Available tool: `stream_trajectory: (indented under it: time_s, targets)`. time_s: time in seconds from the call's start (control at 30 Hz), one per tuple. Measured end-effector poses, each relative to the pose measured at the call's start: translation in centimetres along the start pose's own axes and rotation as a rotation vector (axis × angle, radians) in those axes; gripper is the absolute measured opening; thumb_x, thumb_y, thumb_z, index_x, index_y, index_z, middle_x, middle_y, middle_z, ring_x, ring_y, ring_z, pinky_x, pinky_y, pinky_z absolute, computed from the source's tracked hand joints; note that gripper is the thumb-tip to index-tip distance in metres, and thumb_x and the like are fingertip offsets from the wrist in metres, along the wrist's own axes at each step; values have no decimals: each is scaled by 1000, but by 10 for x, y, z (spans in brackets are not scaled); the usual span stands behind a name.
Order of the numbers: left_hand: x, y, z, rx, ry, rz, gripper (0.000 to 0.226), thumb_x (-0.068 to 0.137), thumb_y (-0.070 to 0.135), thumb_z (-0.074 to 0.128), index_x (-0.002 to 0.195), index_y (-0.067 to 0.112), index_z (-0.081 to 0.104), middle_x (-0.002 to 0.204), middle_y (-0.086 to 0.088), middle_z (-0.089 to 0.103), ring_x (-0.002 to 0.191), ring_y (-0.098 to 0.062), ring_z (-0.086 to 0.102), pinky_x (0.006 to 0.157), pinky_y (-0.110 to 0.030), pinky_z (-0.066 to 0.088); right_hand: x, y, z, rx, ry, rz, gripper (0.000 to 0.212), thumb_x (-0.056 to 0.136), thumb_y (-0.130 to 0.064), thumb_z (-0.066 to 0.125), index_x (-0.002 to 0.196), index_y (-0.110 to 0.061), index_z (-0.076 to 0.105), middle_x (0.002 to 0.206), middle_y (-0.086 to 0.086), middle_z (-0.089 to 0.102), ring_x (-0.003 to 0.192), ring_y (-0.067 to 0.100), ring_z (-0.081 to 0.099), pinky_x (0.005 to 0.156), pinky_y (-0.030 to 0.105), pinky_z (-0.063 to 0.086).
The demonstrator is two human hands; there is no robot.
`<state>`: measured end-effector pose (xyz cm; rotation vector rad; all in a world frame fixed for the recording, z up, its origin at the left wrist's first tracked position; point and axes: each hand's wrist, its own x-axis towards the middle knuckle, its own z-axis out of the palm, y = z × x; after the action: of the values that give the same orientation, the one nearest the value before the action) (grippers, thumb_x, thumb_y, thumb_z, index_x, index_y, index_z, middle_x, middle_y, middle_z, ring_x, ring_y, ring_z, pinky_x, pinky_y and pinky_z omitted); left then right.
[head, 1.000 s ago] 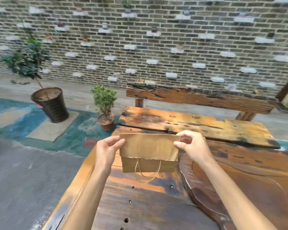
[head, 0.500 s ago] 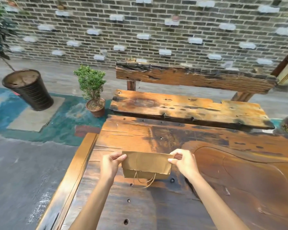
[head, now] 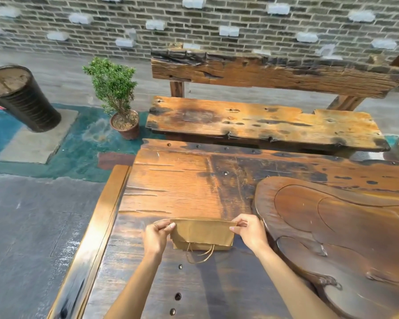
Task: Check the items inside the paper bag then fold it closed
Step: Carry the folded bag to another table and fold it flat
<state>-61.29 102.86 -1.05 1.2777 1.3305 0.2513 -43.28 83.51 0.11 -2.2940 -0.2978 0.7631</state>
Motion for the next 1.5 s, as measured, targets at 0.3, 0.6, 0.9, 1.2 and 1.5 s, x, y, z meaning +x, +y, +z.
stream_trajectory:
  time_s: [0.3,0.6,0.9,1.2,1.5]
  targets:
    - [11,-22,3,143,-33,7,29,83,3,73,110,-7,69,114,-16,71,98,-16,61,94,-27,45,4,12,12,11,-48,80,25,70,-1,84,70,-22,71,81,8,77,77,21,73,74,26,53]
    - [8,-17,-7,371,-204,170,21,80,13,77,97,25,72,95,-1,75,98,-21,67,78,-28,51,-2,6,10,-58,-166,11,31,73,-7,82,78,-34,69,96,-5,73,92,17,69,85,30,54]
    - [8,1,6,532,-324,380,24,77,27,80,100,25,78,106,12,72,102,-4,63,89,-18,47,-4,-22,29,-210,-216,-93,14,77,-33,81,79,-41,70,103,-11,74,112,11,57,96,29,45]
    - [16,-11,31,562,-309,318,10,72,28,82,82,27,81,89,9,79,89,-8,69,85,-34,55,-9,-31,47,-295,-163,-186,16,79,-38,77,91,-29,81,97,-10,78,97,9,66,90,31,50]
    - [21,-13,21,590,-321,290,14,72,32,82,71,45,77,83,16,77,89,-5,69,85,-33,56,-10,-27,38,-472,-98,-192,26,76,-53,73,85,-29,77,80,-13,51,86,10,48,89,27,36]
